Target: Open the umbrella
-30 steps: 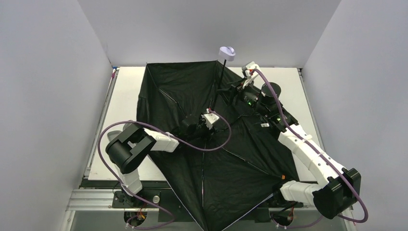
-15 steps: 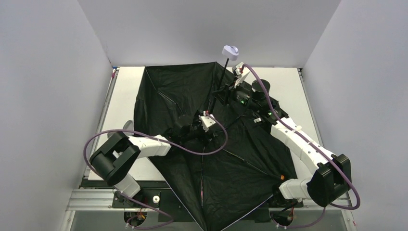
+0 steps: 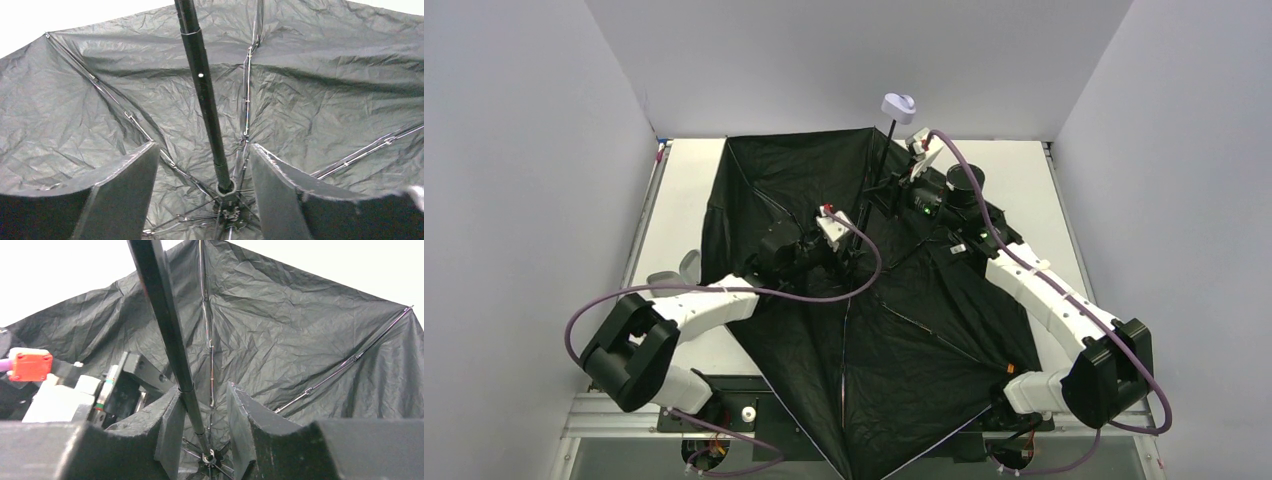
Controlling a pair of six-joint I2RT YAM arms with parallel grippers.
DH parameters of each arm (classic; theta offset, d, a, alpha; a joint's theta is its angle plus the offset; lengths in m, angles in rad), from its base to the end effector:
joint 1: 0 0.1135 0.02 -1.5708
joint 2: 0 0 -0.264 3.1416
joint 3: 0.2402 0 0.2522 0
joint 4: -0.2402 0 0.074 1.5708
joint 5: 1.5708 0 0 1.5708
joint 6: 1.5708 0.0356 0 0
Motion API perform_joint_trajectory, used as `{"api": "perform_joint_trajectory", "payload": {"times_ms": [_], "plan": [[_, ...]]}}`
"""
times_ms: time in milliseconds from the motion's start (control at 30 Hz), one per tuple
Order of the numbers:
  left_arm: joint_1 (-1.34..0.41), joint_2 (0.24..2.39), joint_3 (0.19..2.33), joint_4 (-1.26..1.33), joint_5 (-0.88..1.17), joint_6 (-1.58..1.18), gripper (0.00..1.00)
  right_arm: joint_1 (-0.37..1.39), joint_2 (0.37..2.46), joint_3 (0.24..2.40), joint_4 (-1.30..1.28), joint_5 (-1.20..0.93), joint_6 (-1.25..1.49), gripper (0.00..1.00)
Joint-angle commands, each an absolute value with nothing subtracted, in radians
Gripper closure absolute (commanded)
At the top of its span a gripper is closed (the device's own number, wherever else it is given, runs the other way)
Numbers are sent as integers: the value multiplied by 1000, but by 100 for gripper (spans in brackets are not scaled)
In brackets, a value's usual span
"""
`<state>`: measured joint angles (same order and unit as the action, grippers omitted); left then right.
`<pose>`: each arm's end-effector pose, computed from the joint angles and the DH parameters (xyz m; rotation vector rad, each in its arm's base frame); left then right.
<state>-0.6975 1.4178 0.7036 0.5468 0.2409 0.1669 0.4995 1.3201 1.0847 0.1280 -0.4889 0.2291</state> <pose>0.2331 -0.2064 0.2412 0.9016 1.5243 -0.5962 0.2655 0.1639 0.3592 -0.6118 1.6475 0.9484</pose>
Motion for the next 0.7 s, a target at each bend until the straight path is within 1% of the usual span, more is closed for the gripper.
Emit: {"api": "perform_joint_trajectory", "payload": {"times_ms": [0, 133, 167, 367, 467, 533, 600, 667], "plan": [[-656, 1482, 777, 540, 375, 103, 44, 510, 1316, 1147, 205, -502, 247, 67], [-650, 1567, 787, 591, 382, 120, 53, 509, 1307, 1158, 185, -495, 249, 61], [-650, 1580, 785, 602, 383, 128, 58, 510, 1302, 1162, 181, -491, 247, 60], [-638, 1695, 762, 630, 404, 167, 74, 499, 1259, 1177, 127, -471, 226, 49], [-632, 1722, 749, 636, 407, 178, 79, 484, 1228, 1173, 97, -452, 223, 42], [-627, 1736, 743, 638, 407, 188, 85, 472, 1193, 1170, 75, -438, 223, 38], [-622, 1739, 747, 638, 401, 189, 96, 457, 1166, 1166, 47, -416, 221, 33], [-617, 1728, 767, 625, 385, 183, 100, 437, 1146, 1166, 13, -396, 227, 30]]}}
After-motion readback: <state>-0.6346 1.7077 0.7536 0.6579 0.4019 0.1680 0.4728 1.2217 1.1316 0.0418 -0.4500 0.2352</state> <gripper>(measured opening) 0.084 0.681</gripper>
